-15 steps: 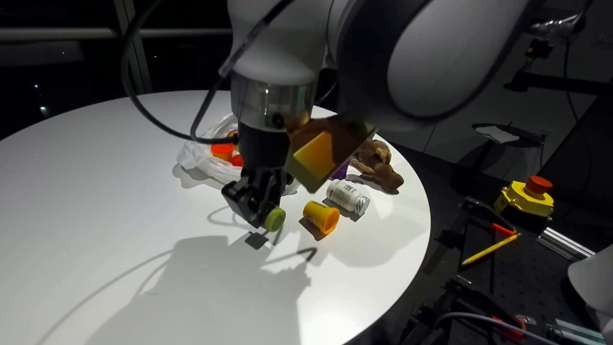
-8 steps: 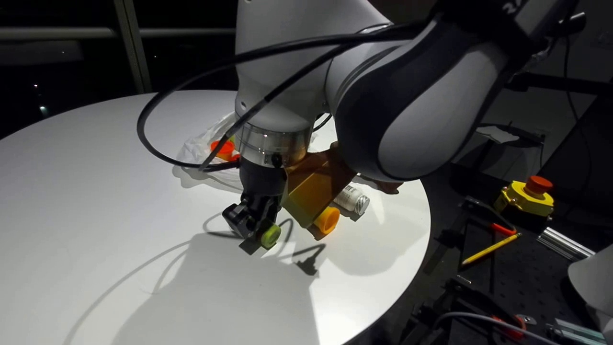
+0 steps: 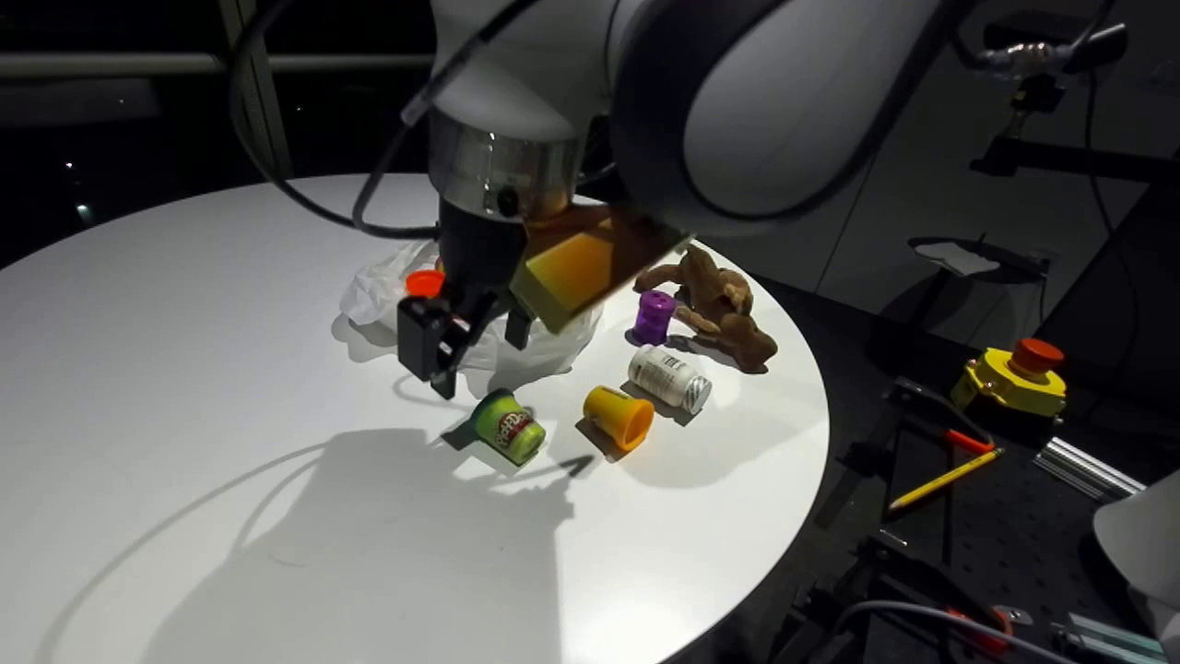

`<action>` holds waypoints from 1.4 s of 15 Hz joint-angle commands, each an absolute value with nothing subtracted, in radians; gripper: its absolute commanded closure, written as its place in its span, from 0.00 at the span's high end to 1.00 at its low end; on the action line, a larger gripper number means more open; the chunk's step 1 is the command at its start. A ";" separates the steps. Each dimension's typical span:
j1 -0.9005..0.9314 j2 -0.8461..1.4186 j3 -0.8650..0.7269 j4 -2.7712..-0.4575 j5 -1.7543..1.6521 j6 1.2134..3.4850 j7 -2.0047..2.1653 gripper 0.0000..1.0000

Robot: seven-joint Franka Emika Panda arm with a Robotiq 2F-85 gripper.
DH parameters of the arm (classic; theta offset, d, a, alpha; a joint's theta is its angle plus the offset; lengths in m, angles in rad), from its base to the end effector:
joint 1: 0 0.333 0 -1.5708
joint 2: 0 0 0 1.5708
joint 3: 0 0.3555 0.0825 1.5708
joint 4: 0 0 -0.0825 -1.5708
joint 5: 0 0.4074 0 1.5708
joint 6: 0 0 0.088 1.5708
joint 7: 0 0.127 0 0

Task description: Pick the objects in the plastic bag and put them on the table

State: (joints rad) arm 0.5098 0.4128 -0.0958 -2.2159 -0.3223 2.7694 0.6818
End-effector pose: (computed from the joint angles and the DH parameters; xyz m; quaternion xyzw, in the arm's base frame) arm 0.5390 0.2487 0.1974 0.9937 0.0177 0.1034 0.0393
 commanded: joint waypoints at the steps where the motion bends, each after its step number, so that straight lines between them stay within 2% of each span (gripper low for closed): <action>1: 0.435 0.369 -0.063 -2.118 -0.279 2.633 0.619 1.00; 9: 0.291 0.533 -0.045 -1.903 -0.189 2.528 0.523 1.00; 21: 0.269 0.698 -0.043 -1.716 -0.081 2.577 0.481 1.00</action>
State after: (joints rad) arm 0.2820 0.6669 -0.0574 -1.7707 -0.1200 2.5785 0.5145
